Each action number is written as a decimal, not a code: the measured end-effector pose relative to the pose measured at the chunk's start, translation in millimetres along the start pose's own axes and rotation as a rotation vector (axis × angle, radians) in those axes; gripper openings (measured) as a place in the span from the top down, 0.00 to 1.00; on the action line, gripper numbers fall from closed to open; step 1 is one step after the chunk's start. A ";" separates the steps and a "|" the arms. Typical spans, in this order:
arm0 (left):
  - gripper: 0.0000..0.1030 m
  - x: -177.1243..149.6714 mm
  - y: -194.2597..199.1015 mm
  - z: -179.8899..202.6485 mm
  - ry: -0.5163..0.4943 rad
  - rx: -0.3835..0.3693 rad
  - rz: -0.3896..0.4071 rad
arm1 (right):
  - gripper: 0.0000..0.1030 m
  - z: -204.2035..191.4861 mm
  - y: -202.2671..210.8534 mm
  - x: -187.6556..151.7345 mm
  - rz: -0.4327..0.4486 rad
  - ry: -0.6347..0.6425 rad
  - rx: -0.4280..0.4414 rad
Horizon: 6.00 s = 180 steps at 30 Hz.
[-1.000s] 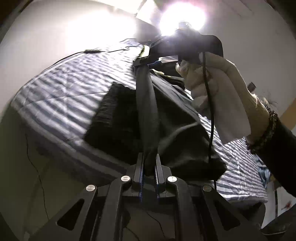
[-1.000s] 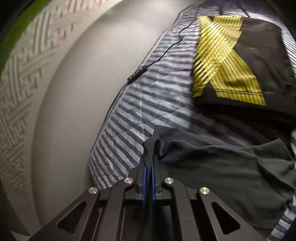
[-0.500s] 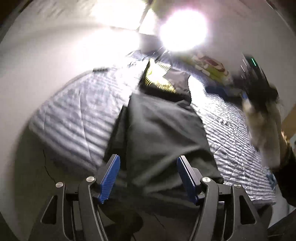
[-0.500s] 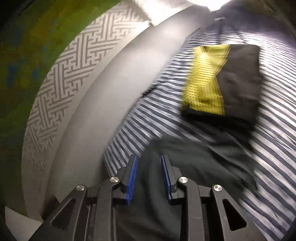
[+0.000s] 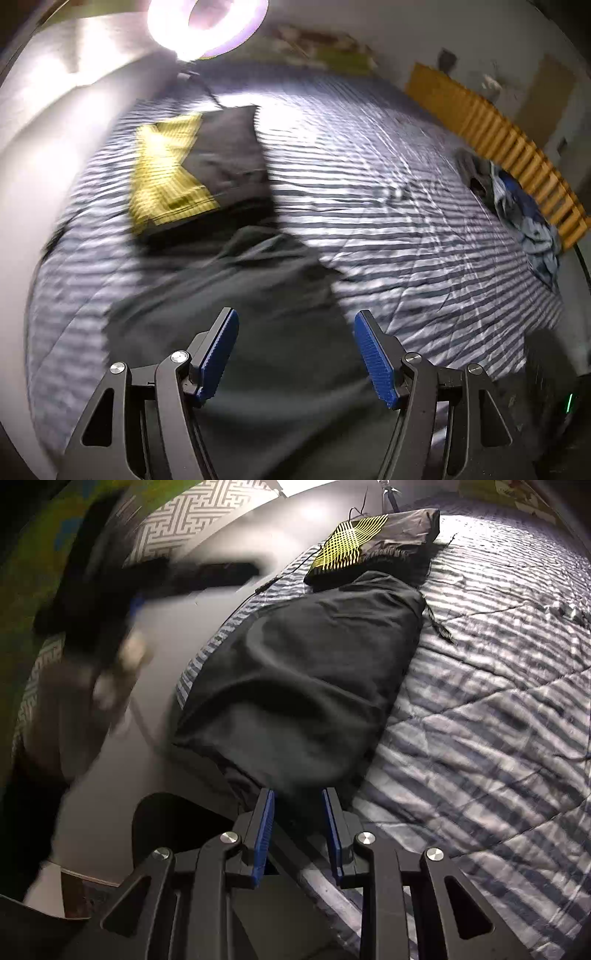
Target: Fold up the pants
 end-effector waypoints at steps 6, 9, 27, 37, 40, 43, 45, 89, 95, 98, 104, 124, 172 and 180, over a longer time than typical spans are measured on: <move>0.33 24.4 -74.4 22.7 -0.078 0.020 -0.140 | 0.76 -1.9 -2.8 -14.0 0.017 0.077 -0.015; 0.33 19.1 -95.5 15.6 -0.058 0.032 -0.176 | 0.76 5.6 7.5 -17.8 0.032 0.064 0.015; 0.34 3.8 -114.6 -7.7 -0.005 0.059 -0.228 | 0.98 -8.7 -17.2 -15.6 0.012 0.158 0.014; 0.34 3.9 -80.6 -27.3 0.032 0.078 -0.140 | 0.95 9.4 14.3 -27.1 -0.023 0.065 0.129; 0.34 -14.1 -38.8 -22.2 0.025 0.074 -0.075 | 0.95 18.0 34.6 -7.7 0.018 0.046 0.121; 0.34 -54.8 -8.6 4.5 -0.019 0.047 -0.069 | 0.95 33.1 40.1 18.7 0.043 0.012 0.095; 0.34 -85.7 6.8 34.9 -0.073 0.026 -0.075 | 0.82 45.8 36.1 40.3 0.039 -0.027 0.093; 0.42 -124.1 54.5 28.4 -0.027 0.046 0.022 | 0.88 76.8 15.9 121.3 0.125 -0.108 -0.038; 0.42 -117.0 28.0 -58.2 0.163 0.118 -0.008 | 0.87 6.5 -21.1 51.3 0.035 0.076 -0.088; 0.41 -131.1 4.6 -80.9 0.169 0.201 -0.078 | 0.86 -8.2 -47.9 35.1 -0.012 0.074 -0.074; 0.29 -152.2 -3.9 -106.7 0.249 0.210 -0.107 | 0.86 -38.1 -88.4 9.2 -0.093 0.189 -0.105; 0.08 -121.8 -30.1 -151.3 0.471 -0.017 -0.185 | 0.44 73.6 -32.3 96.7 0.007 -0.192 -0.106; 0.81 -103.7 11.1 -142.0 0.481 -0.027 0.074 | 0.94 32.9 -32.6 122.9 0.063 -0.058 -0.078; 0.82 -93.3 17.9 -127.4 0.440 -0.010 0.071 | 0.94 17.2 -13.0 133.2 0.112 0.010 -0.117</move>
Point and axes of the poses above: each gripper's, at about its wrist camera, not at the fingertips, and y roughly against the way its jaws point, z to its right, x to its top, the point moved 6 cm from there along -y, roughly the way its jaws point, and after that the axes turned 4 degrees about x, right-handed, at the moved point
